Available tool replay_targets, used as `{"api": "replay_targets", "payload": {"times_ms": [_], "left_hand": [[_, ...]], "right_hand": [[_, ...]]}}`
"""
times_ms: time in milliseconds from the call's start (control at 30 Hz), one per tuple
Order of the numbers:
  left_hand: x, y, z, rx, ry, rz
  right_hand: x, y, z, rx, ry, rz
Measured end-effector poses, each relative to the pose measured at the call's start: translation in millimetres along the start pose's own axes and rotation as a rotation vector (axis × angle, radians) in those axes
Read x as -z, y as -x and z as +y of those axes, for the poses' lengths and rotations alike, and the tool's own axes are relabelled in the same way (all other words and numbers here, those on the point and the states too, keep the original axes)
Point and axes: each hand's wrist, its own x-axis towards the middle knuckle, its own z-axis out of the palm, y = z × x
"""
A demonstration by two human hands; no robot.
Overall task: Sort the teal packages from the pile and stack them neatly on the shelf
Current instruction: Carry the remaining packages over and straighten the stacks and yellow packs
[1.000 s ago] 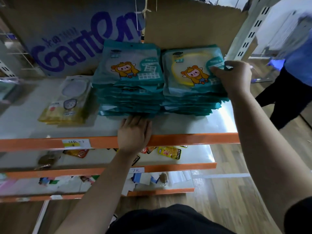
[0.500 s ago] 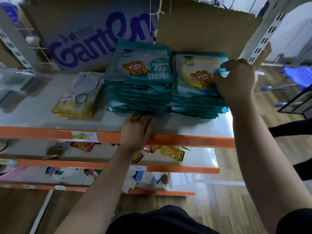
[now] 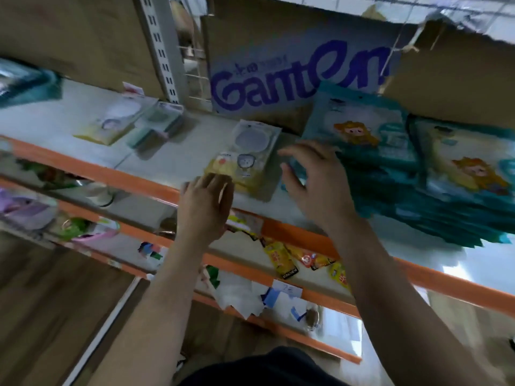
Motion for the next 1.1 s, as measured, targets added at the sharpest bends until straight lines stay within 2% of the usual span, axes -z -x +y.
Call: {"api": "replay_targets", "payload": {"times_ms": [167,333,600,900,1100], "left_hand": [[46.8,1.8,-100.2,0.123,-0.093,-0.008],[92.5,-6.8,-192.6,0.129,-0.158,-0.047],[135.8,-10.3,-292.8,0.185,-0.136,-0.019],[159.6,-71.0,-416.9,0.25,-0.188,0.012],[175.4,-127.9,-499.4,0.299,-0.217,0.015]], "right_hand": [[-86.7,-28.4,-66.4,-0.006,-0.075,-0.151],[-165.2,-53.3,-122.9,-0.101,-0.108,-0.169],[-262.2,-93.5,-185.7,-0.127,-0.165,-0.262],[-375.6,-188.9,-233.2,-0.034,-0.245,-0.181],[-444.5,-270.2,-258.9,-0.045,-0.309,-0.21]]}}
